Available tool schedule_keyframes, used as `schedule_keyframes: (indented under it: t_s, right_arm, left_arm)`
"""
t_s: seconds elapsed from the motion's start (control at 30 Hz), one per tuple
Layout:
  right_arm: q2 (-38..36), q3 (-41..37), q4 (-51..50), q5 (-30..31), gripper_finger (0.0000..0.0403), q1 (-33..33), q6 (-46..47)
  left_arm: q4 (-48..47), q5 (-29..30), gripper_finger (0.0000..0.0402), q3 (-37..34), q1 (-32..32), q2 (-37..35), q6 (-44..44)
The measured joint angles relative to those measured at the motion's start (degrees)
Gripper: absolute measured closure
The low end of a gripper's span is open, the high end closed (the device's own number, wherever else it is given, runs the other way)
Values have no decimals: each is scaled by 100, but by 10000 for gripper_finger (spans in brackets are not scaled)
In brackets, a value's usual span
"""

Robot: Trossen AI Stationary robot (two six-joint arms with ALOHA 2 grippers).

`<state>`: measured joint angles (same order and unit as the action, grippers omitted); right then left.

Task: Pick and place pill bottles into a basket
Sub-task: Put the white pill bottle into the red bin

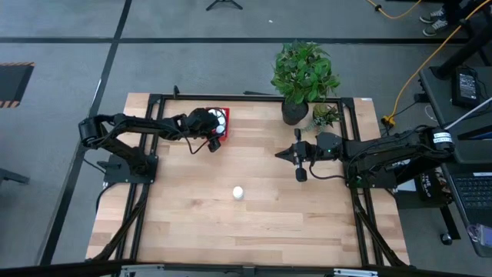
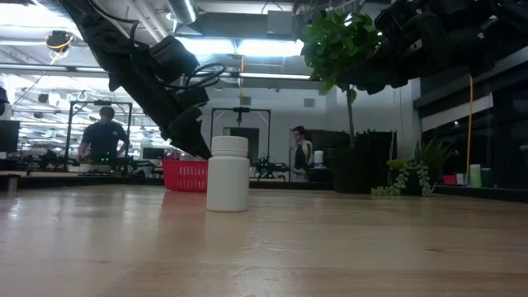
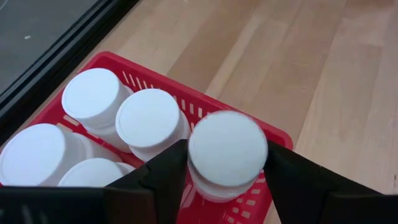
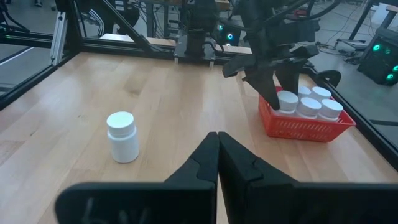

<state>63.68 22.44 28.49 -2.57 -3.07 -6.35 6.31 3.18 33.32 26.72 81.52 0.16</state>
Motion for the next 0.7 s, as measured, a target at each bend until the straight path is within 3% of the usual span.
schedule_keyframes:
  t_s: [0.53, 0.7]
  right_arm:
    - [0, 0, 0, -1, 393, -2, 4]
    - [-2, 0, 0, 0, 393, 0, 4]
  left_arm:
    - [-4, -44, 201, 7, 0, -85, -44]
    - [-8, -503, 201, 7, 0, -586, -2]
